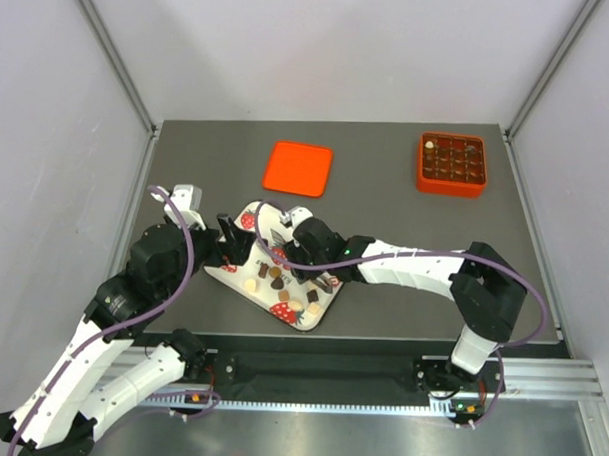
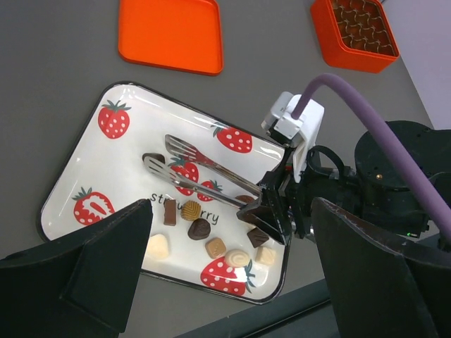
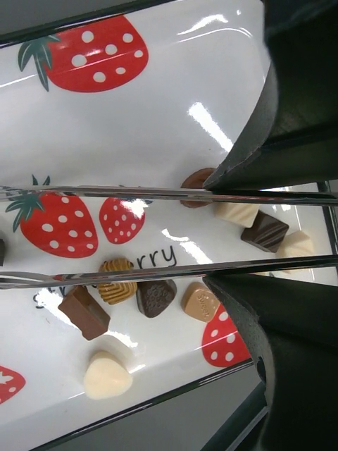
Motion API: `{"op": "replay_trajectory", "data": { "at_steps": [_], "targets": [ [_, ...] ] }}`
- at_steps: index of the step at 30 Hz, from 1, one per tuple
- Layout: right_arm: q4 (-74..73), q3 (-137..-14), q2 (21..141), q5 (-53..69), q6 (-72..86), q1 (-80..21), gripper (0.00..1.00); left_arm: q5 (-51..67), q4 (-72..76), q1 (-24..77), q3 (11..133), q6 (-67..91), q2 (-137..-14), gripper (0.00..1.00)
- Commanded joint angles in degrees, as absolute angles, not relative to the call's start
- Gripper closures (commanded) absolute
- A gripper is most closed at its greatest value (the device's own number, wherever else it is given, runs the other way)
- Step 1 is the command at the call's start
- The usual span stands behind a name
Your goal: Pack the chocolate
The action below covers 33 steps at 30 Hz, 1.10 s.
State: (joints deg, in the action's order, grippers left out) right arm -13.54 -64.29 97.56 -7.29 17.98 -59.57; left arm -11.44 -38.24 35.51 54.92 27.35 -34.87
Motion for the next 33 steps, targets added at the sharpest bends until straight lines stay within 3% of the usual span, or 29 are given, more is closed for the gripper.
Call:
{"op": "replay_trajectory", "data": {
  "at_steps": [1,19,25,33],
  "targets": [
    [-9.2,-67.7,98.4,-6.7,20.1,-60.8,0.53,-12.4,-37.6,35.4,56.1,27.2,-34.4,0.01],
    [-13.7,-67.4,91.8,-8.8,21.2,-58.0,0.75,-12.7,-36.9,35.4,54.7,27.2,-34.8,0.01],
    [-15.6,-64.3,85.9,-9.0,19.4,-49.3,0.76,-12.4,-36.3,35.4,54.1,27.2,-35.1,0.01],
    [-21.1,-66.5,78.5,-9.2,12.6,-25.2,0.75,-12.8,-36.8,35.3,54.1,26.8,-35.2,0.01]
  ]
}}
